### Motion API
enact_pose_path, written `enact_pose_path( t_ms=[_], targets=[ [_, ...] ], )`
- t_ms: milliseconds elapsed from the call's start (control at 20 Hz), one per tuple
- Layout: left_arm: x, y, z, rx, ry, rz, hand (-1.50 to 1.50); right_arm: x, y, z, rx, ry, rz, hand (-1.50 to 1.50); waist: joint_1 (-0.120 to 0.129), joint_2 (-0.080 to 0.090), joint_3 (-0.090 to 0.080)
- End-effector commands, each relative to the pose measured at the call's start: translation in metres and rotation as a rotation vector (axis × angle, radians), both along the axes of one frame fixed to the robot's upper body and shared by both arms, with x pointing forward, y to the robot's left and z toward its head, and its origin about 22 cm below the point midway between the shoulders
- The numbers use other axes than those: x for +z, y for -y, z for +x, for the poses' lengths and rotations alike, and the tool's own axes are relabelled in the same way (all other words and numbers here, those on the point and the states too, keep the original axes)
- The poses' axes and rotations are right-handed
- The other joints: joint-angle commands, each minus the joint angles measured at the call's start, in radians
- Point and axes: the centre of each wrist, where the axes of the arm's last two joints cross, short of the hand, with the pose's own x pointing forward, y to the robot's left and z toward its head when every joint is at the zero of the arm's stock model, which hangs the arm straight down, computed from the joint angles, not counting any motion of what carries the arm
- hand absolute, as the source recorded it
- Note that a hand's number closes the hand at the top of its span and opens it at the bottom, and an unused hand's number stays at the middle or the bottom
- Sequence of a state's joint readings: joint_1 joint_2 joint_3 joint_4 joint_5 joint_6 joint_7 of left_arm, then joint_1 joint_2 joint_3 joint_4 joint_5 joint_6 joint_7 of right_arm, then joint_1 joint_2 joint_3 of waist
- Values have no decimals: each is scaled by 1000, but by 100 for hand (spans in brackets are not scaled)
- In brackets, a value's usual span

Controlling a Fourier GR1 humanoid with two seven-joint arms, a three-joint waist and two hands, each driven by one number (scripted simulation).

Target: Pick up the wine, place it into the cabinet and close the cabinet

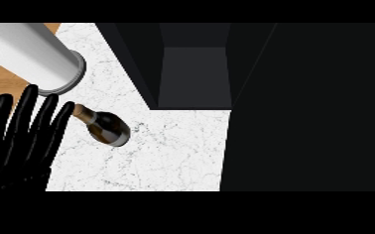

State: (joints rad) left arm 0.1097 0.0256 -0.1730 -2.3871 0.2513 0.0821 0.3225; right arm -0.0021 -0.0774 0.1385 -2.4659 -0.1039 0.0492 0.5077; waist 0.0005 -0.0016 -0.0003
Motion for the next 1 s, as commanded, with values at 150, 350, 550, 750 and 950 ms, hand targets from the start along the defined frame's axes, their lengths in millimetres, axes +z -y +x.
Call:
enact_pose_path(
  t_ms=[150,350,550,750,950],
  targets=[
    [-13,-24,-4,72,20,-27,-150,17,-3,-14,16,47,11,-150,3,0,-1],
    [-2,-42,12,168,8,-1,-150,19,2,-16,44,50,12,-150,-2,1,0],
    [-27,-63,23,200,4,-10,-150,24,2,-17,41,34,12,-150,-1,1,0],
    [-59,-87,25,217,-38,-14,-150,19,-5,-15,34,32,24,-150,0,1,0],
    [-56,-94,45,251,-56,27,-150,17,8,-16,50,46,0,-150,-4,1,1]
  ],
)
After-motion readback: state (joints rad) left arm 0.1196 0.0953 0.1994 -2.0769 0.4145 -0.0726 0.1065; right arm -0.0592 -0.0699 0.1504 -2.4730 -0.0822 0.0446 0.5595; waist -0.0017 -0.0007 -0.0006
